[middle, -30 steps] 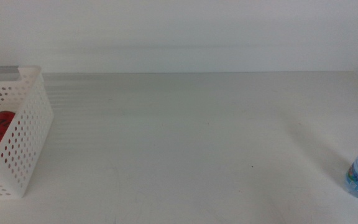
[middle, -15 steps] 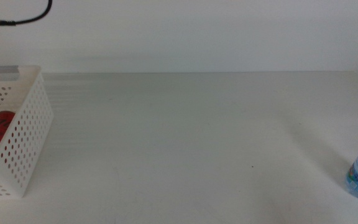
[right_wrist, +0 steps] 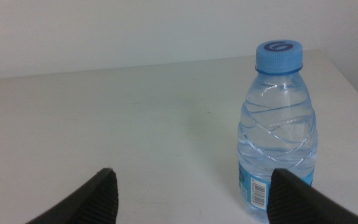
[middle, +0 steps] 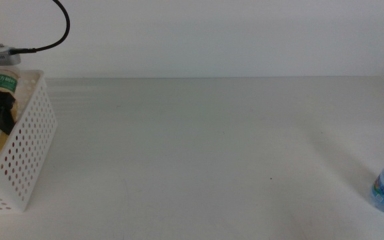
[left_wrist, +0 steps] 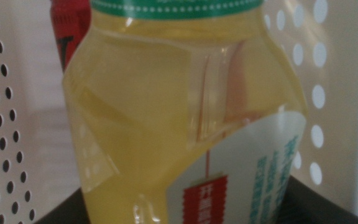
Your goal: Use arms to grab the bottles and put them into the dustbin to the left of the table.
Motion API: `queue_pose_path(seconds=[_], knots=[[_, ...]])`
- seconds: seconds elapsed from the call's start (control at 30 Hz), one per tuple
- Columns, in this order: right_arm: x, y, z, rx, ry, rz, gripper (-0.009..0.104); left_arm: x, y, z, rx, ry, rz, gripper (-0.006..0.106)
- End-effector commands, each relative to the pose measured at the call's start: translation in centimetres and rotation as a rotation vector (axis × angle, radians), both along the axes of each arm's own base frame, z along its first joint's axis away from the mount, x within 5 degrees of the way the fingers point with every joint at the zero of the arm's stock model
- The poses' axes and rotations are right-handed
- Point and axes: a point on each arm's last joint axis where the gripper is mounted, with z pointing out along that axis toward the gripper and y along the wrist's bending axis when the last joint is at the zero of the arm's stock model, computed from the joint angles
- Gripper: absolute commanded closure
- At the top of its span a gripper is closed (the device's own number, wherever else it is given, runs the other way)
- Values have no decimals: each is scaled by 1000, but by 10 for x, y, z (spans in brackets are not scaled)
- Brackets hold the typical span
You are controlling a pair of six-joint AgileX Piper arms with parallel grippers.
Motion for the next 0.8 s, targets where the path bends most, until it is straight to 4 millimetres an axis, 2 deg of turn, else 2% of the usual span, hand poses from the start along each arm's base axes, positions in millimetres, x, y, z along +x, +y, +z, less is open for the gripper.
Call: queue_pose_path(seconds=[0.0,0.03,0.13,0.5,0.53,0.77], knots=[[-1,-1,11,-8,-113,-7,32,-1,-3,35,12,-132,5,101],[-1,-1,11,-8,-113,-7,32,-2,-3,35,12,-121,1,91],[-1,-1,11,-8,-113,-7,32,-5,-4,34,13,-97,-35,77],[-1,-1,11,-8,-113,-7,32,-7,-2,33,40,-72,-58,14],[-1,-1,11,-8,-113,-7,32,-7,-2,33,37,-73,-58,10],[-1,-1,11,-8,-113,-7,32,-8,-5,38,14,-92,-36,10]])
